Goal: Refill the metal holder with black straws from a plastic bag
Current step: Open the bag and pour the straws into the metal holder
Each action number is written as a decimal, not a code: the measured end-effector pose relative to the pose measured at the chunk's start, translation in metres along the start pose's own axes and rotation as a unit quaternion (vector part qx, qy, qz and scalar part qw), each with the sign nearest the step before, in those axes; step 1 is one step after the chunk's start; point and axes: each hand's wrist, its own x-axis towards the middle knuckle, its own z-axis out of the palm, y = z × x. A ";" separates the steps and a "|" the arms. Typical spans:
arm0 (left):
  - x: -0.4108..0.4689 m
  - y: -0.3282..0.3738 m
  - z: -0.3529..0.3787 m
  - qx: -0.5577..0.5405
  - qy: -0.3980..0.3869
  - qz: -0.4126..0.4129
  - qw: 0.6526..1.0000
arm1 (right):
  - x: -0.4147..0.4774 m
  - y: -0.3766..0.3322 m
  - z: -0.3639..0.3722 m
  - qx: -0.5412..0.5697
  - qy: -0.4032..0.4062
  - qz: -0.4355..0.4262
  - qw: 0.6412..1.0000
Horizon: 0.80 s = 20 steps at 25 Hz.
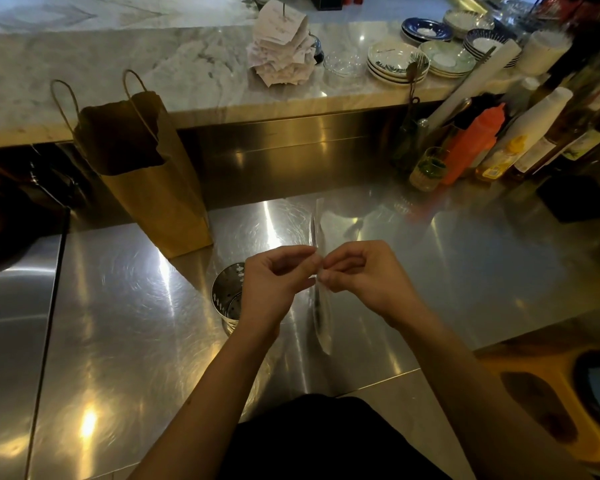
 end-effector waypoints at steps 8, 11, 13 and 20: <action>0.000 0.000 -0.006 0.041 0.010 0.011 0.999 | -0.003 0.006 0.003 0.084 -0.003 0.022 0.996; 0.002 -0.001 -0.003 0.109 0.022 0.035 0.993 | -0.005 0.006 0.010 0.023 0.018 0.005 1.000; 0.002 -0.001 -0.001 0.134 0.013 0.048 0.990 | -0.006 0.006 0.013 0.033 0.035 0.013 0.999; 0.000 0.001 -0.004 0.158 0.006 0.024 0.987 | -0.007 0.007 0.006 0.057 0.085 0.052 0.993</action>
